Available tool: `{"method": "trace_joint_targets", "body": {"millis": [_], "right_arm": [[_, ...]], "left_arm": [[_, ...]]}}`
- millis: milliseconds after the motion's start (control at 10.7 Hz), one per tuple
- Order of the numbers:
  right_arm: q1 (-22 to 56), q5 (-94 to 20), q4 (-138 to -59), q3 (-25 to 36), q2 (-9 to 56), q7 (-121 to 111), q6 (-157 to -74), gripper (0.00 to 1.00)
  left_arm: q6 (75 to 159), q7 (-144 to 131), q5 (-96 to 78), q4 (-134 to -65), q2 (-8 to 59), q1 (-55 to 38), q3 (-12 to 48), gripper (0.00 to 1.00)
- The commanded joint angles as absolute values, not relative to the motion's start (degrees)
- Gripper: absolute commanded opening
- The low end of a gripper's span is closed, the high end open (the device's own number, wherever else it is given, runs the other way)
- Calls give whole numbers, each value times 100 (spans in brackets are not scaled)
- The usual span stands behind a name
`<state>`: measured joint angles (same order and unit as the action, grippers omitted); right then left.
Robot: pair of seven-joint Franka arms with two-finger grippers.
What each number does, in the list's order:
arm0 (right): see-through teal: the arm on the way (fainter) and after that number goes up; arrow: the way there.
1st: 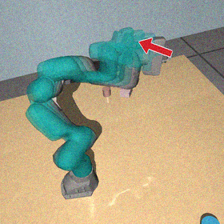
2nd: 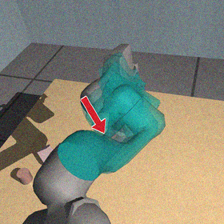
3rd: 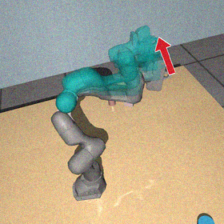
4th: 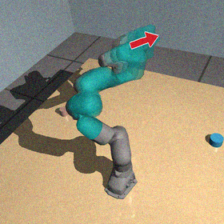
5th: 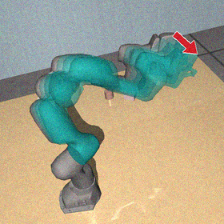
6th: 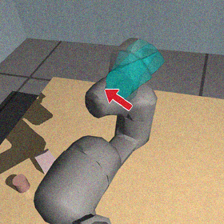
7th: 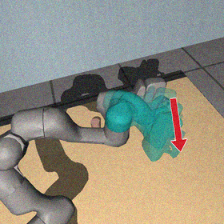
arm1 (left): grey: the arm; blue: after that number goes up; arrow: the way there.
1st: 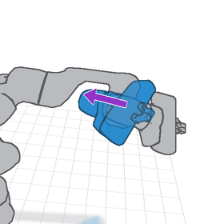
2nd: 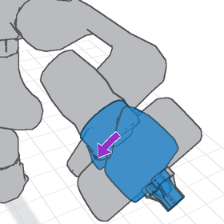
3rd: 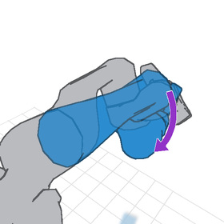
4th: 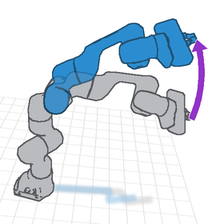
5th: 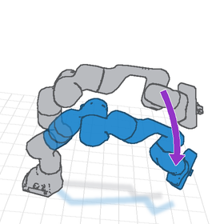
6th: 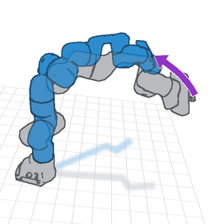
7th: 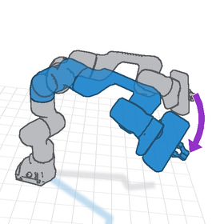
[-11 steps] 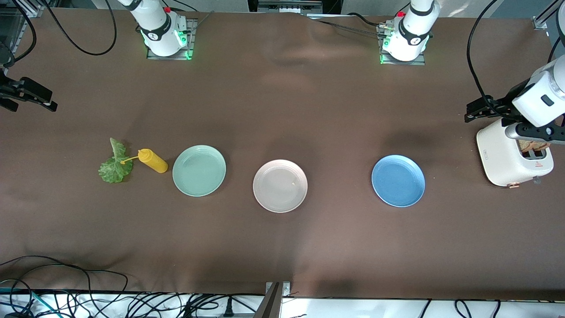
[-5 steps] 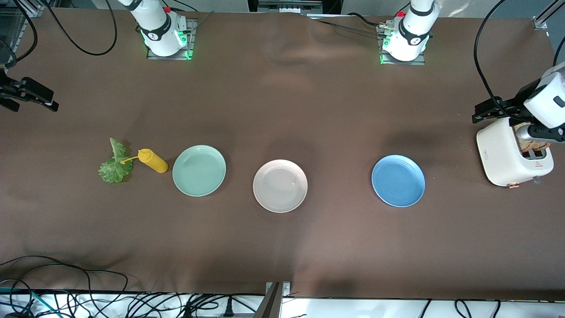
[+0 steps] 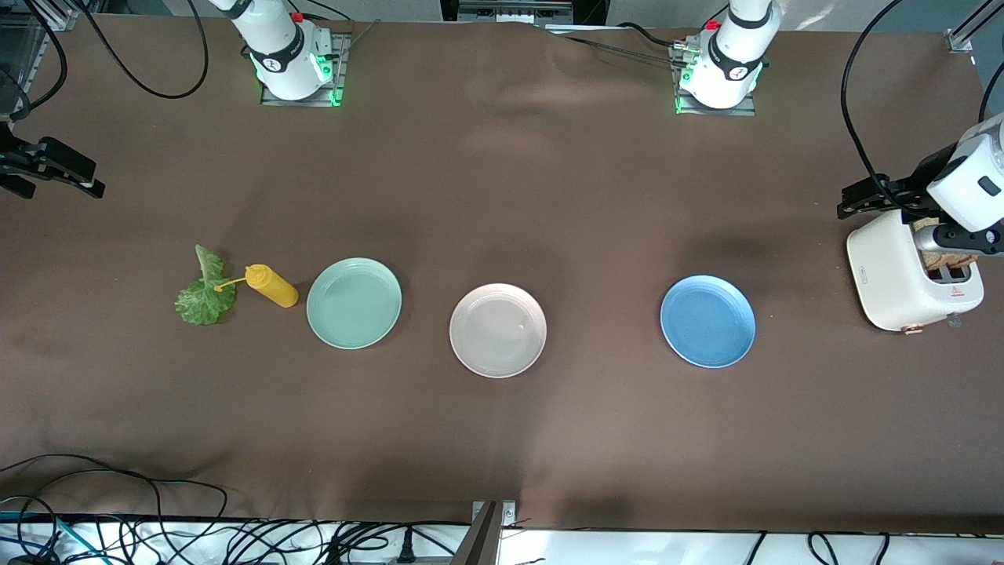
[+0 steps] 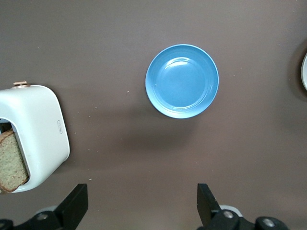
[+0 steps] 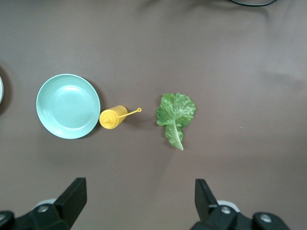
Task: Make sandwich on beige plate with both arms
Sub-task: 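Lower the left gripper onto a bread slice in the toaster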
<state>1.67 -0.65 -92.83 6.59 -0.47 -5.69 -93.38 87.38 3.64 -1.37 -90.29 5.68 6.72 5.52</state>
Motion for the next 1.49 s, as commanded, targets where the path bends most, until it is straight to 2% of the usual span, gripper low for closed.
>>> {"method": "trace_joint_targets", "body": {"millis": [0, 560, 1214, 1401], "right_arm": [[176, -18, -9246, 650, -61, -633, -9281, 100], [158, -35, -9246, 571, -9, -571, -9334, 100], [167, -9, -9237, 545, 0, -580, -9439, 100], [167, -26, -9237, 562, 9, -606, -9562, 100]], "left_arm": [[8763, 448, -237, -9141, 483, 790, 554, 100], [9464, 1053, 395, -10044, 510, 1879, 554, 100], [10063, 1941, 1019, -10107, 1221, 2908, 562, 100], [10107, 2021, 1020, -10107, 1336, 2962, 562, 100]]}}
